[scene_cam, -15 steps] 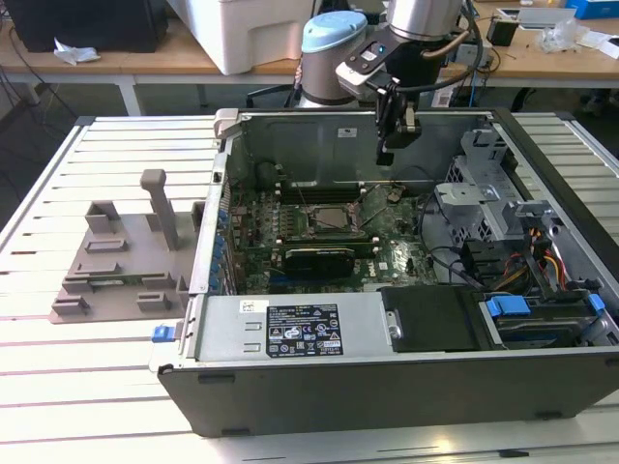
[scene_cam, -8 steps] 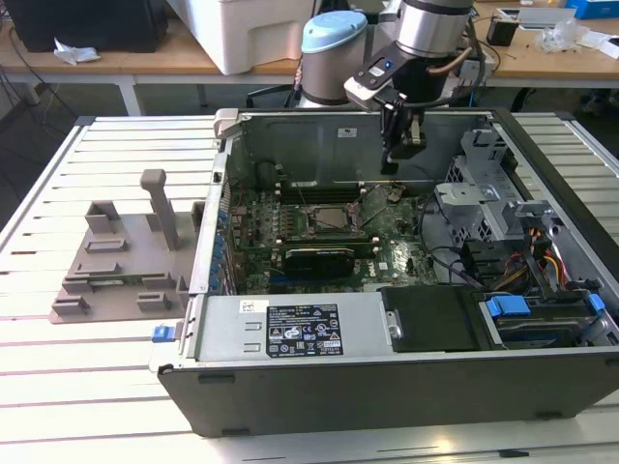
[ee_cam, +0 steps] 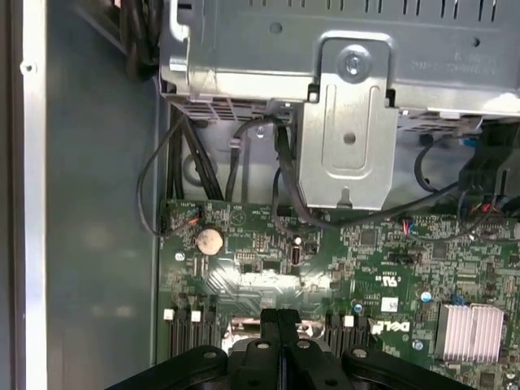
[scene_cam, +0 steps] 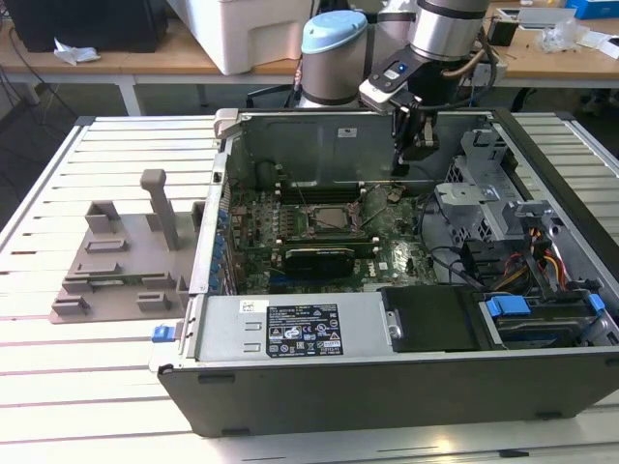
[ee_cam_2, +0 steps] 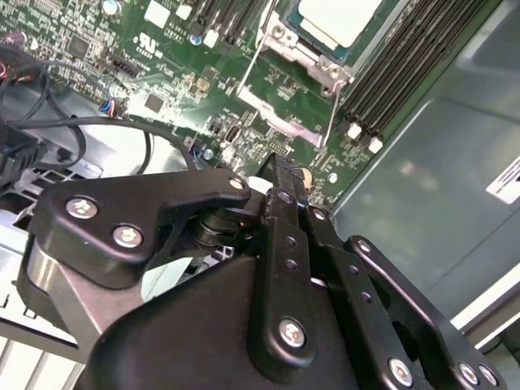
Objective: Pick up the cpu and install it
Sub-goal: 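Close the cpu cover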
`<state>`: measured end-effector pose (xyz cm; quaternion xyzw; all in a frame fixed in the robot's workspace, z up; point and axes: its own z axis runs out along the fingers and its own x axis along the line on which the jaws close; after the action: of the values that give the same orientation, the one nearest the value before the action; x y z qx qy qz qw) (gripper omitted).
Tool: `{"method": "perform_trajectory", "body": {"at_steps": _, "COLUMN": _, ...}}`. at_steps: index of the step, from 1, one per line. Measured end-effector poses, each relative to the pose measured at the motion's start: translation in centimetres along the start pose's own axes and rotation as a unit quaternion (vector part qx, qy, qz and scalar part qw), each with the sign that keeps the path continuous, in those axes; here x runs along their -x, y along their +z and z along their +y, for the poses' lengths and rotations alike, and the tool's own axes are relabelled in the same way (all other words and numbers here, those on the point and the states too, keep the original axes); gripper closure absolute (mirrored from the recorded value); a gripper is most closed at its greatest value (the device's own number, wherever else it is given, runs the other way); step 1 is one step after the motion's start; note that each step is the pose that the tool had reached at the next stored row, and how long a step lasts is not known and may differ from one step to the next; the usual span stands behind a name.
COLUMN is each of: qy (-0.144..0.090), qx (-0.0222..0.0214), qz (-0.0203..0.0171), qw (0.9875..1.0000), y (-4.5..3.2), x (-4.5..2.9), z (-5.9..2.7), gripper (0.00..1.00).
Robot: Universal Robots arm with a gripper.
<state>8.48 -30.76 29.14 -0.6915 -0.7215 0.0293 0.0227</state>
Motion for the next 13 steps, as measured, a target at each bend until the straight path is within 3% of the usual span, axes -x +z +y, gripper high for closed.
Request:
{"method": "perform_trajectory", "body": {"at_steps": 7, "qy": 0.000, "qx": -0.0011, "qz": 0.0000, "qw": 1.0000, "y": 0.34, "x": 0.02, "z": 1.12, "gripper": 0.89}}
{"method": "perform_trajectory", "body": {"at_steps": 13, "qy": 0.000, "qx": -0.0024, "qz": 0.0000, "qw": 1.0000, "y": 1.64, "x": 0.00, "z": 1.40, "gripper": 0.89}}
